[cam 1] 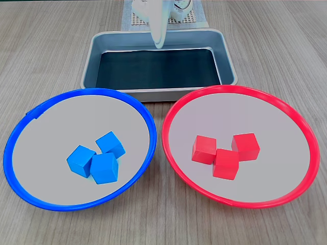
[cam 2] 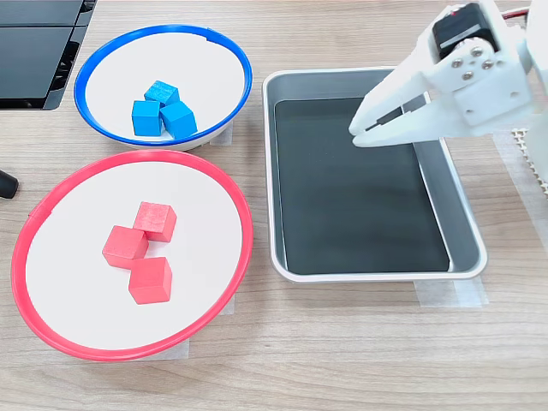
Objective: Move six blocks tray to matching dishes
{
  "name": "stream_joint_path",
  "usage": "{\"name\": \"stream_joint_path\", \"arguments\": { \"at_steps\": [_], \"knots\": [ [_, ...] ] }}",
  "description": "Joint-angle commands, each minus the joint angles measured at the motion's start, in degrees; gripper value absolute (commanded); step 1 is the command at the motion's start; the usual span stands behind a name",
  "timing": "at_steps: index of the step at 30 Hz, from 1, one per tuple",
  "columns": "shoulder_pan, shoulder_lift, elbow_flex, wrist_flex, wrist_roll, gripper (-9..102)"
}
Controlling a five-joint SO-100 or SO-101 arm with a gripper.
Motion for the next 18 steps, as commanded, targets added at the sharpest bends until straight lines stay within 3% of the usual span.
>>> {"name": "stream_joint_path", "arguments": {
  "at_steps": [1,18],
  "knots": [
    [-0.44,1.41,0.00,1.58,0.35,0],
    [-1.76,1.41,0.00,1.41,-6.68,1]
  ]
}}
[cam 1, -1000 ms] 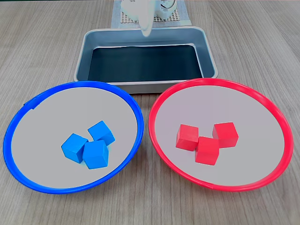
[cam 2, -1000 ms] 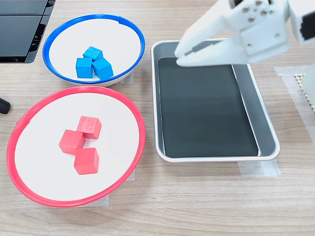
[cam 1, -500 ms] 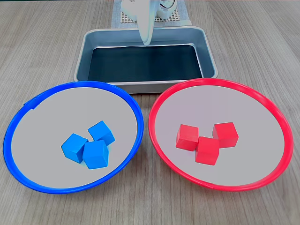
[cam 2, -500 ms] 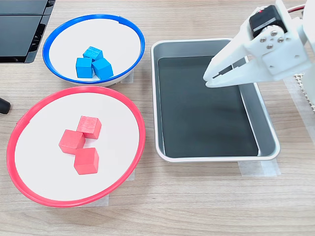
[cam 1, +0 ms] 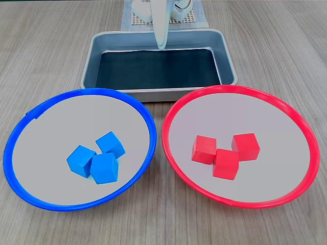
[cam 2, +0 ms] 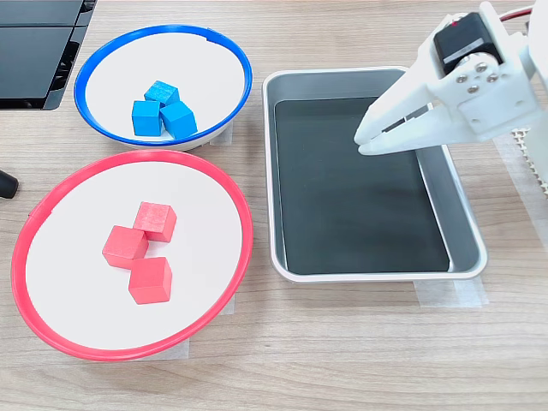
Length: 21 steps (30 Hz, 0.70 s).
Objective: Move six blocks tray to matching dishes
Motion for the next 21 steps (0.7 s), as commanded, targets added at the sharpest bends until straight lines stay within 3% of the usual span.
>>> {"name": "stream_joint_path", "arguments": {
  "at_steps": [1,21],
  "knots": [
    [-0.44,1.32,0.00,0.00,-1.05,1],
    [-0.44,1.32,0.00,0.00,-1.05,0]
  ]
}}
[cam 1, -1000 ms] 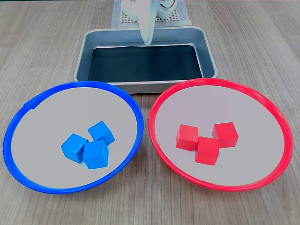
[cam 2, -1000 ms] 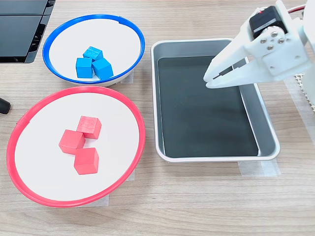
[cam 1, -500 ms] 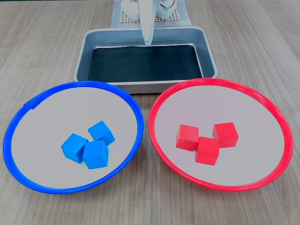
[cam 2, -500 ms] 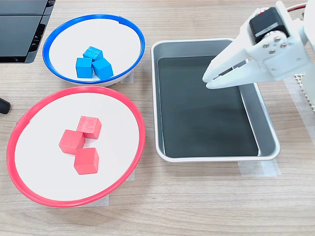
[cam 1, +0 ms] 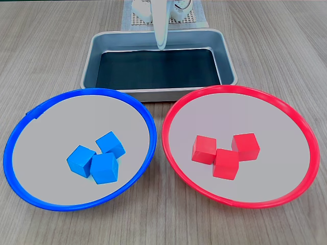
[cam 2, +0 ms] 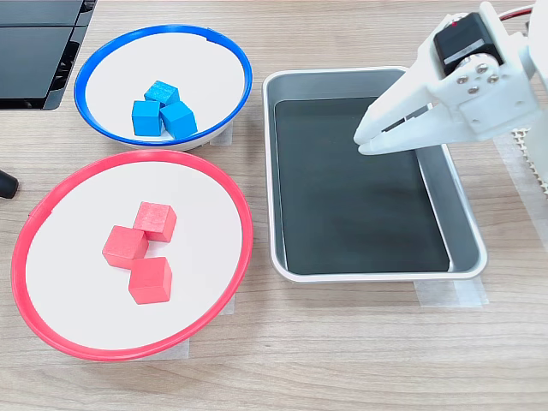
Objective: Move six blocks tray to matching dishes
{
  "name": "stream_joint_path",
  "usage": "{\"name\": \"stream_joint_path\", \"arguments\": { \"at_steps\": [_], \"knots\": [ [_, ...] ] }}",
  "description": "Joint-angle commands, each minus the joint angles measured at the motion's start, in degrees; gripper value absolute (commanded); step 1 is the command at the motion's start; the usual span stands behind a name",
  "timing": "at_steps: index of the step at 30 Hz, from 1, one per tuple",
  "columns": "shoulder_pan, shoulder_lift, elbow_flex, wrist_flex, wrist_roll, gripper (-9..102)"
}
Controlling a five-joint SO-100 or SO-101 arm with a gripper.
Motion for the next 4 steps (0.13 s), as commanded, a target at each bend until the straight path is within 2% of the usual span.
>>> {"name": "stream_joint_path", "arguments": {
  "at_steps": [1,4],
  "knots": [
    [-0.44,1.32,0.00,0.00,-0.53,0],
    [-0.44,1.32,0.00,0.00,-0.53,0]
  ]
}}
